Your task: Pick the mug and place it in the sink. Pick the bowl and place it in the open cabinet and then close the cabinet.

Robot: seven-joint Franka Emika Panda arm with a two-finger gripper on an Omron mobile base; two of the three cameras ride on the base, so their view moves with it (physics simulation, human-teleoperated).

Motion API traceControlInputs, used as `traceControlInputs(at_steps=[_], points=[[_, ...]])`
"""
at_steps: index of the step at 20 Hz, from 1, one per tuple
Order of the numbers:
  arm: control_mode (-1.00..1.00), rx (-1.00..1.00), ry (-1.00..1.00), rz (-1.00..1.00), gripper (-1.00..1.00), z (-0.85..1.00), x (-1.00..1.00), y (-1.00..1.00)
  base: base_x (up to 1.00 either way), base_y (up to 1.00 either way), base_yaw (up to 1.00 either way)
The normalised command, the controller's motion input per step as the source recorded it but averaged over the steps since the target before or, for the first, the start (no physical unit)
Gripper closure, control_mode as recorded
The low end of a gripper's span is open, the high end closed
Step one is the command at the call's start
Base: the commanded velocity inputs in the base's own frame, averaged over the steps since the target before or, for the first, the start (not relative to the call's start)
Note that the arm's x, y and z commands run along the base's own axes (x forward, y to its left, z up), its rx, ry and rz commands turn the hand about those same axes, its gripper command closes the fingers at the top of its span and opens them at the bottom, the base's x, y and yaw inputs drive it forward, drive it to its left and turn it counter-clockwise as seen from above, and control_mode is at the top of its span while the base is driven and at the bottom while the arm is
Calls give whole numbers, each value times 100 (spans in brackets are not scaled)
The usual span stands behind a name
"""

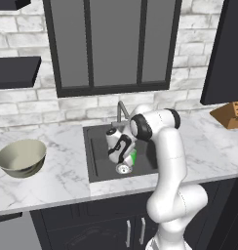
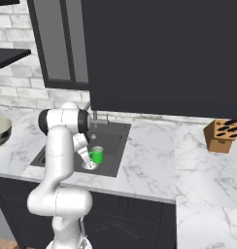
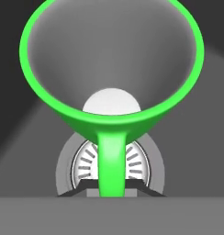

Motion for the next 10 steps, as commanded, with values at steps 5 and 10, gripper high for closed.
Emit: traceControlInputs(at_steps=[5, 10], points=[[-100, 0, 0, 2, 100, -28, 21, 0, 0, 0, 0], [-100, 0, 0, 2, 100, -25, 24, -4, 0, 0, 0]])
